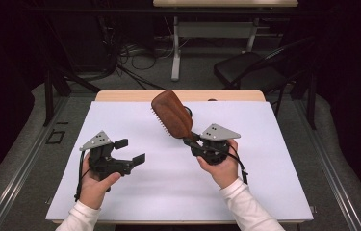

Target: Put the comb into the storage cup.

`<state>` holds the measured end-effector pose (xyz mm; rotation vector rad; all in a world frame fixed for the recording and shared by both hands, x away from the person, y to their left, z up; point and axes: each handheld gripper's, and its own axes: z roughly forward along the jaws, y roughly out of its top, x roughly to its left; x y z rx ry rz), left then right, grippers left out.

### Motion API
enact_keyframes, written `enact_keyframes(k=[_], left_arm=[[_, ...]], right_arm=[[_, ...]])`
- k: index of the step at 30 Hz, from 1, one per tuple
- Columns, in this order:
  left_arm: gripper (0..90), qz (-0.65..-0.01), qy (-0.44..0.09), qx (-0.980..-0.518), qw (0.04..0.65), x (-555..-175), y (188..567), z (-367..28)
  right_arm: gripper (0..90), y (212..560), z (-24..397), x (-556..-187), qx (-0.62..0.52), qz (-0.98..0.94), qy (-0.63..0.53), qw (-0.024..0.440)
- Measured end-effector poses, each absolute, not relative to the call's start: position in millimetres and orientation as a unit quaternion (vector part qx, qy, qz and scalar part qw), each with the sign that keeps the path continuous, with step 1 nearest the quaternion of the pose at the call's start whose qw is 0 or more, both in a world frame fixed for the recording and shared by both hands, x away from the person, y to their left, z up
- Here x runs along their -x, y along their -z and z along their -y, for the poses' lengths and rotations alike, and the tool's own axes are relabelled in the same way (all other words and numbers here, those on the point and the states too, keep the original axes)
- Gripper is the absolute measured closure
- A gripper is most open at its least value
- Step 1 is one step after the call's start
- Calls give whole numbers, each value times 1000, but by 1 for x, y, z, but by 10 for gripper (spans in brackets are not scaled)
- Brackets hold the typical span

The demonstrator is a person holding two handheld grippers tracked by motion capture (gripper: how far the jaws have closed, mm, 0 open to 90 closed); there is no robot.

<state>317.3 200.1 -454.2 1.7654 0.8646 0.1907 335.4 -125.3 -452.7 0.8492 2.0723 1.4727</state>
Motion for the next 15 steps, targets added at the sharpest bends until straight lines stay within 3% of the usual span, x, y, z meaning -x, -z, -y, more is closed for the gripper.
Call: enact_keyframes(k=[15], left_arm=[[31,-368,-57,-743,557,-333,427,-191]], right_arm=[[719,454,126,-335,-309,-752,-535,231]])
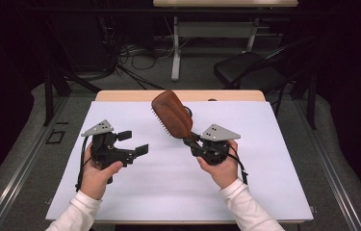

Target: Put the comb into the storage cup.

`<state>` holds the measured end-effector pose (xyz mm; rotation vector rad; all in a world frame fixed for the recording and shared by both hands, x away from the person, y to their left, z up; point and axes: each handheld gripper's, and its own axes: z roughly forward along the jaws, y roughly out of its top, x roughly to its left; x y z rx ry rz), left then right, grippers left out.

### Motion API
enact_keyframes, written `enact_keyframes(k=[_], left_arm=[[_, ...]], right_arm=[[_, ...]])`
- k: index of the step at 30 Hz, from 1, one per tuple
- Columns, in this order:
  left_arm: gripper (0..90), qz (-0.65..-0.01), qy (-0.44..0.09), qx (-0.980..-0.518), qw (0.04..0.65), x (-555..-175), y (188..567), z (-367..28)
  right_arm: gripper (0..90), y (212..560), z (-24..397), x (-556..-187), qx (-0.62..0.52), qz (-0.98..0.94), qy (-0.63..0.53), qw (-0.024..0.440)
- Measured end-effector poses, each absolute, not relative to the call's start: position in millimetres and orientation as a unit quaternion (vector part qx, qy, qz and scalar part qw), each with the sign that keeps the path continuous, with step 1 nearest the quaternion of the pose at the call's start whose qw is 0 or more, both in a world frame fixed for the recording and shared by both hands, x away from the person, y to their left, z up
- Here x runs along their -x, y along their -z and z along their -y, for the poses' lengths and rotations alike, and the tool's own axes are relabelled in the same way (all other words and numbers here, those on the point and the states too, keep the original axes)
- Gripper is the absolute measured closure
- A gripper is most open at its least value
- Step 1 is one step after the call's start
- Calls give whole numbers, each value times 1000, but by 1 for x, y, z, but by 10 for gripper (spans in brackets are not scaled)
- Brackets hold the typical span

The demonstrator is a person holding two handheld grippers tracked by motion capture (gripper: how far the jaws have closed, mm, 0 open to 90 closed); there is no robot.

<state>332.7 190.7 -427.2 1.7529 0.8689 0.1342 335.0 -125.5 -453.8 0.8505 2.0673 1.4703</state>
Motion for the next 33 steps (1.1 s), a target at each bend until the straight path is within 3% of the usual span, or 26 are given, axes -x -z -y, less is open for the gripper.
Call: enact_keyframes(k=[33], left_arm=[[45,-387,0,-733,558,-370,389,-156]], right_arm=[[719,455,125,-333,-307,-750,-534,239]])
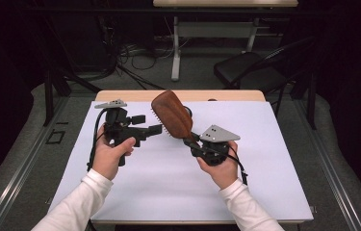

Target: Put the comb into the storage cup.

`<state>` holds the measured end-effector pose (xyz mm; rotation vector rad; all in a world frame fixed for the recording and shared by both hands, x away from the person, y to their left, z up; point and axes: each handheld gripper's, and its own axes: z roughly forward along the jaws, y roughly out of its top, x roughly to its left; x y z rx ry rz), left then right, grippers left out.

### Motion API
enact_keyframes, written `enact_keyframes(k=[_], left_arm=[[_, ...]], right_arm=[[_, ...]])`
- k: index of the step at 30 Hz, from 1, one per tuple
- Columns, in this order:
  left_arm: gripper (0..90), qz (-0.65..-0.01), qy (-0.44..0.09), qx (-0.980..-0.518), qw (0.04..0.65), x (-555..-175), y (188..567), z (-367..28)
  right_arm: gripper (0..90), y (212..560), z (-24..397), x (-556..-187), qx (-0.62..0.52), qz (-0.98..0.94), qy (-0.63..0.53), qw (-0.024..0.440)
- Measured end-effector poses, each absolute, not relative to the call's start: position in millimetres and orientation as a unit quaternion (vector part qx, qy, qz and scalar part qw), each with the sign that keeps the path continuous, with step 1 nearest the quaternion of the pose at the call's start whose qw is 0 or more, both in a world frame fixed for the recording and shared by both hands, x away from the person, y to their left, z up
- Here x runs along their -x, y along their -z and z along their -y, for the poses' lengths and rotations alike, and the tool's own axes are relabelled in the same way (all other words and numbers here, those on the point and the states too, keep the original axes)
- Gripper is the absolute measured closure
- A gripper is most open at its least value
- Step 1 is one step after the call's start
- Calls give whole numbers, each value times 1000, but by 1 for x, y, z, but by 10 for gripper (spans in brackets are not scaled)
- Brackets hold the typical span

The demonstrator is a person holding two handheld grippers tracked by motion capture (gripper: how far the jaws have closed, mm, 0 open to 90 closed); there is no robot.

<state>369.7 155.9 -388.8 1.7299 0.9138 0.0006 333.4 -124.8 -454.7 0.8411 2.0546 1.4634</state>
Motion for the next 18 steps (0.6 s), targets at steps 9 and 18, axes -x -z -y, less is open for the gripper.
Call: enact_keyframes(k=[9,18], left_arm=[[46,-396,1,-736,549,-379,385,-150],[52,-403,6,-734,547,-386,384,-146]], right_arm=[[719,454,125,-333,-307,-750,-536,239],[719,454,124,-332,-305,-749,-537,239]])
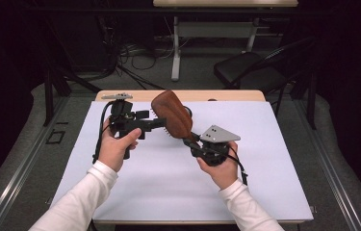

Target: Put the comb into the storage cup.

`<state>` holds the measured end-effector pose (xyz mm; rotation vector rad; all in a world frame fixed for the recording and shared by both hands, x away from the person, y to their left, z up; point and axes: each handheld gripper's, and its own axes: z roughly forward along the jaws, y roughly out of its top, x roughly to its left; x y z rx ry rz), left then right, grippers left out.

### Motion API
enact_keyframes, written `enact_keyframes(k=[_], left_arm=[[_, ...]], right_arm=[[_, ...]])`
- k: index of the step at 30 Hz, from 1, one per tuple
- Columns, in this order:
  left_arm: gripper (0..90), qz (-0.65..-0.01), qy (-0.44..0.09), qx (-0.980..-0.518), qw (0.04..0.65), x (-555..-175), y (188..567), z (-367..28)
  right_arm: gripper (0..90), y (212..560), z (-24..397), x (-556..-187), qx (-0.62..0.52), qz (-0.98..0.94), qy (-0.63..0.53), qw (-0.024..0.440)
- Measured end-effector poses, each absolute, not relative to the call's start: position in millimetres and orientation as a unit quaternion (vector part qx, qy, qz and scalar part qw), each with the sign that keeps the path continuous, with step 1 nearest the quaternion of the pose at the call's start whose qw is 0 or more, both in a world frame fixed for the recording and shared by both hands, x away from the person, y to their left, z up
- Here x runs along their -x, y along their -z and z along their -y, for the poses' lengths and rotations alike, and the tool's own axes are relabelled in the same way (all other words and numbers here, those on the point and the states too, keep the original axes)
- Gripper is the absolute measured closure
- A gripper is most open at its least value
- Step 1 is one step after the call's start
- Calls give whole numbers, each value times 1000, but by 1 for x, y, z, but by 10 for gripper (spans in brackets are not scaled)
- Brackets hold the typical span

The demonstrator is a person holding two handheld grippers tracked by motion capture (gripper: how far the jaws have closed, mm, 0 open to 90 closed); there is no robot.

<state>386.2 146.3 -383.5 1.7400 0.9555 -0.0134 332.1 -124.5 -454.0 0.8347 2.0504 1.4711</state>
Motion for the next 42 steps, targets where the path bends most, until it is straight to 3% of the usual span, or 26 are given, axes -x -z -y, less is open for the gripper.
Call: enact_keyframes(k=[33,42], left_arm=[[82,-414,29,-735,536,-404,388,-118],[145,-414,37,-735,536,-404,390,-114]], right_arm=[[718,456,119,-329,-294,-753,-538,238],[718,456,118,-329,-291,-754,-538,238]])
